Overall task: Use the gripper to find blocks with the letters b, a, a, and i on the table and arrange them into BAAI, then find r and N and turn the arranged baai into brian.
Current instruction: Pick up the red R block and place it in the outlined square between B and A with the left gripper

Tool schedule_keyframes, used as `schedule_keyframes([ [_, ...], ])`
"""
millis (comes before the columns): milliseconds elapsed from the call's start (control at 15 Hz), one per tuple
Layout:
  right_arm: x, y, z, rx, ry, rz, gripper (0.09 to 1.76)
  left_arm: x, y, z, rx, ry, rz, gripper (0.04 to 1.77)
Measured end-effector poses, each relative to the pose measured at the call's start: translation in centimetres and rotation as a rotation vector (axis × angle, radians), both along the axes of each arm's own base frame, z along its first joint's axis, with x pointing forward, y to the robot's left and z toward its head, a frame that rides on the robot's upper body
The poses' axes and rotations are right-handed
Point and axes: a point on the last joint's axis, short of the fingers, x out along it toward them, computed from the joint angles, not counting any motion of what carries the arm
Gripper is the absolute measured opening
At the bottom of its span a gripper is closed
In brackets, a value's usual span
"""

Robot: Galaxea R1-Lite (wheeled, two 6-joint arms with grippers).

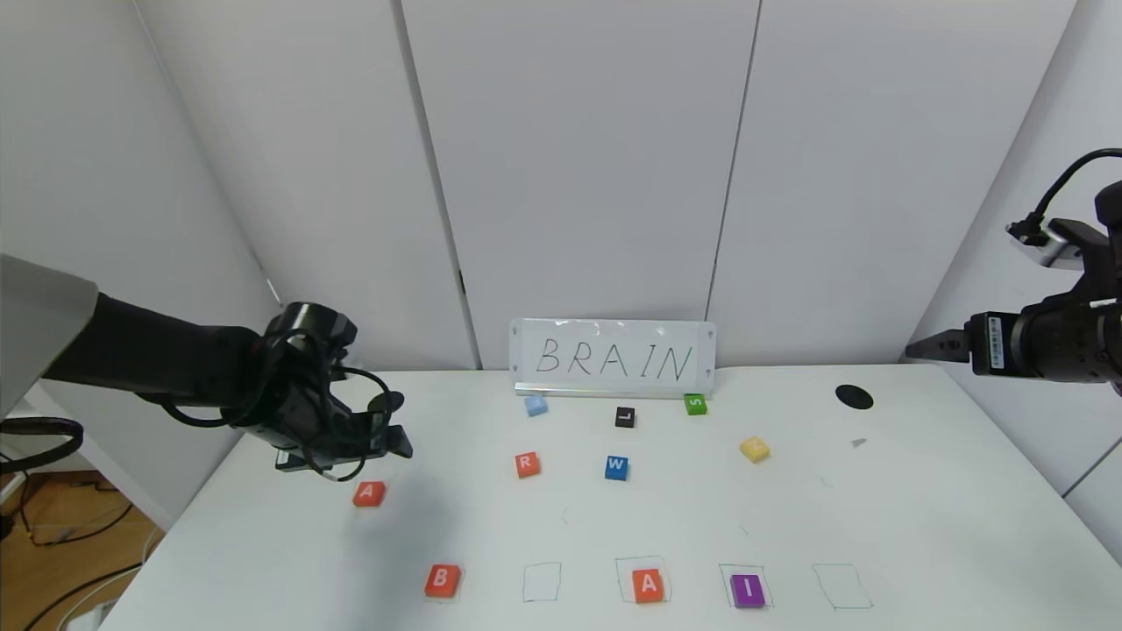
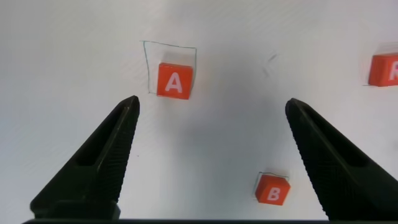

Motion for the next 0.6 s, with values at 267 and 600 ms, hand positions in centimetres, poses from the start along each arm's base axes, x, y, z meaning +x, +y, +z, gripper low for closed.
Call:
schedule_keyframes([
  [267, 0.0, 0.0, 0.0, -0.001, 0.000, 0.000, 1.71, -0.6, -3.5, 1.6, -0.009, 0.012, 0.070, 1.69],
  [600, 0.0, 0.0, 0.0, -0.002, 0.001, 0.000, 1.71, -1.2, -8.5, 2.3, -0.068, 0.003, 0.137, 1.70],
])
